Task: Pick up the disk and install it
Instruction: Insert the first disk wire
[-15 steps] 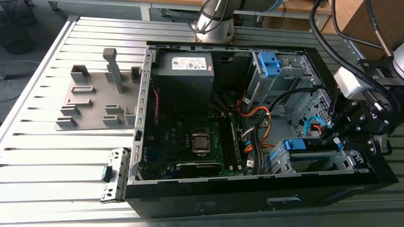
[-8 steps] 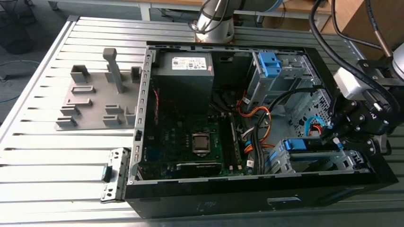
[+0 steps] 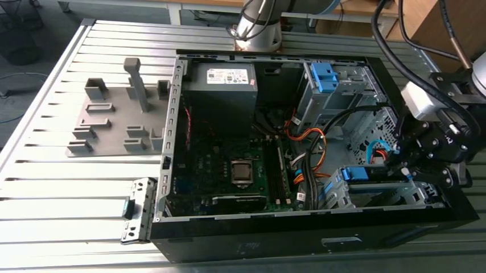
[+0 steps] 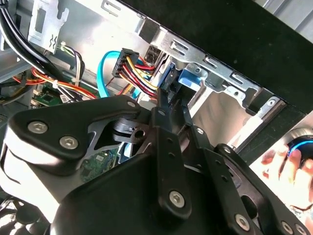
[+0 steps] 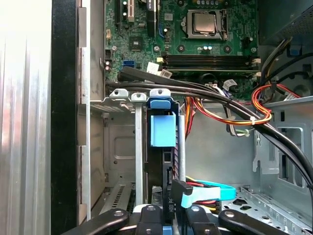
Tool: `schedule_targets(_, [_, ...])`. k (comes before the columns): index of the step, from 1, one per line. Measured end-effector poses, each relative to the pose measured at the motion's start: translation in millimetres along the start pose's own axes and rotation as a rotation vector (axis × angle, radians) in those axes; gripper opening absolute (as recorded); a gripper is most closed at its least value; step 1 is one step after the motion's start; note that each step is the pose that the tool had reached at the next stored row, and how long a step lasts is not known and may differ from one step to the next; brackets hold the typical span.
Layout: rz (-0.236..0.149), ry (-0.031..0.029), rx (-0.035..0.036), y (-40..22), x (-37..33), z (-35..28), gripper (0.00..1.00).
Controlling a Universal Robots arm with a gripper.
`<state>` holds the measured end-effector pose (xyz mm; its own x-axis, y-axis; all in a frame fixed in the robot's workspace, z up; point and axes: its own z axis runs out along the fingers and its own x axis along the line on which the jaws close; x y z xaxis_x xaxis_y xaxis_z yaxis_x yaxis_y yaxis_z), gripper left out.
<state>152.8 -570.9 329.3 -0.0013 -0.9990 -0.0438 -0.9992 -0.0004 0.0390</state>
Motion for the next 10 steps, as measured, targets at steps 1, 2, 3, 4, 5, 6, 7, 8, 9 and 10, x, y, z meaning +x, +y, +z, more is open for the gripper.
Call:
schedule_targets(1, [0.0, -0.0011, 0.0, 0.1, -0.1, -1.8, 0.25])
schedule_targets(2, [0.0, -0.0021, 0.0, 0.2, -0.2, -4.3, 0.25])
schedule_targets(3, [0.0, -0.0028, 0.0, 0.2, -0.3, -6.6, 0.25])
schedule_targets(4, [0.0, -0.0039, 0.0, 0.3, -0.4, -8.6, 0.25])
schedule_targets(5, [0.0, -0.0047, 0.0, 0.4, -0.5, -9.8, 0.25])
schedule_targets(6, [0.0, -0.0055, 0.0, 0.4, -0.5, -10.0, 0.25])
schedule_targets(7, [-0.001, -0.0057, -0.0005, -0.1, -0.6, -9.9, 0.25])
schedule_targets(8, [-0.001, -0.0061, -0.0021, -1.1, -0.8, -10.1, 0.25])
schedule_targets(9, [-0.002, -0.0067, -0.0042, -2.3, -1.0, -10.2, 0.23])
schedule_targets(10, [-0.003, -0.0077, -0.0065, -3.8, -1.1, -10.2, 0.17])
